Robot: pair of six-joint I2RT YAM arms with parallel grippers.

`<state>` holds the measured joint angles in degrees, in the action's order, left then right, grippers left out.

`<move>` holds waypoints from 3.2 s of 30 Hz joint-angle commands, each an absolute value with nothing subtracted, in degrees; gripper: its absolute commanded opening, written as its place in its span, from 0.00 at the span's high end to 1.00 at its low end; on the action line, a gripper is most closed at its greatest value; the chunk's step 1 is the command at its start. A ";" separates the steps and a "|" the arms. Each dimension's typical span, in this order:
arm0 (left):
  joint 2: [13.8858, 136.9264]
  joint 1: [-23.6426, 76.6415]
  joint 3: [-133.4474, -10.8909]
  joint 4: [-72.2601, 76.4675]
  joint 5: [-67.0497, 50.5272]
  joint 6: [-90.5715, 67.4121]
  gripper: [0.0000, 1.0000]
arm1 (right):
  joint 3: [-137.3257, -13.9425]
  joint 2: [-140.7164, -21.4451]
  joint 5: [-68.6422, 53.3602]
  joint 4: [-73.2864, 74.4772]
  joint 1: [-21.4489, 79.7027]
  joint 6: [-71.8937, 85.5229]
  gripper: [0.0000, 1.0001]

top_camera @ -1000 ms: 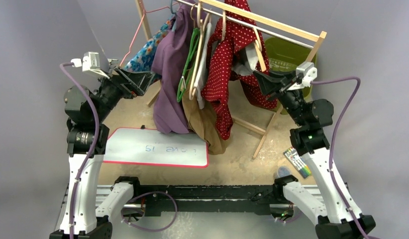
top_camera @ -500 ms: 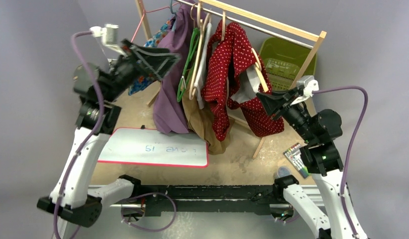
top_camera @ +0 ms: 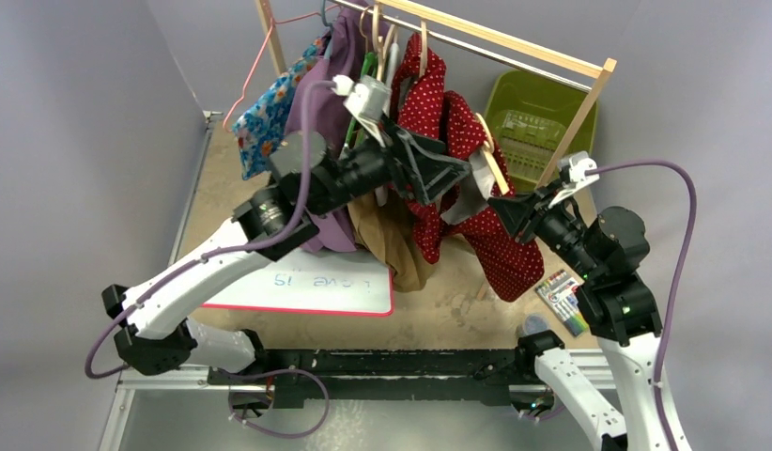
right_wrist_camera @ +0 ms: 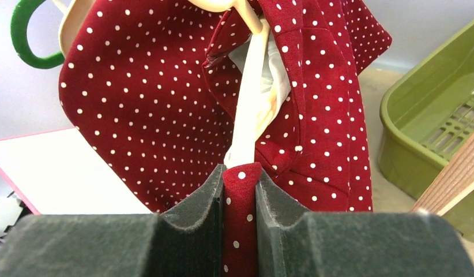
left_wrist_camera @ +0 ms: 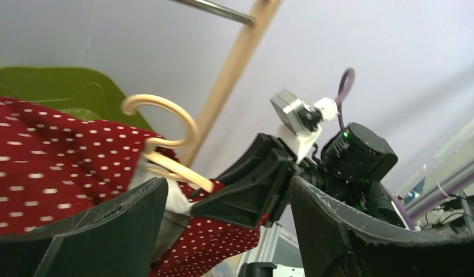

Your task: Remove the skirt from the hanger

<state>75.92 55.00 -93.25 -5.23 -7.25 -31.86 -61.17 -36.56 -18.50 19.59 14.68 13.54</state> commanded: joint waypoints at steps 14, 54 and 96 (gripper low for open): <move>88.41 63.54 -103.39 4.07 10.91 -31.33 0.36 | -66.69 -34.18 -19.66 16.17 14.86 14.76 1.00; 93.52 63.54 -104.65 15.03 12.73 -31.79 1.00 | -71.94 -30.22 -20.71 53.18 14.94 19.92 0.17; 86.82 63.54 -100.98 23.35 19.38 -38.71 1.00 | -54.33 -8.58 -8.41 38.27 14.94 25.22 0.60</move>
<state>90.00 63.20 -100.33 15.88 19.33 -37.17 -53.32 -9.23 -11.27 44.71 14.72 24.60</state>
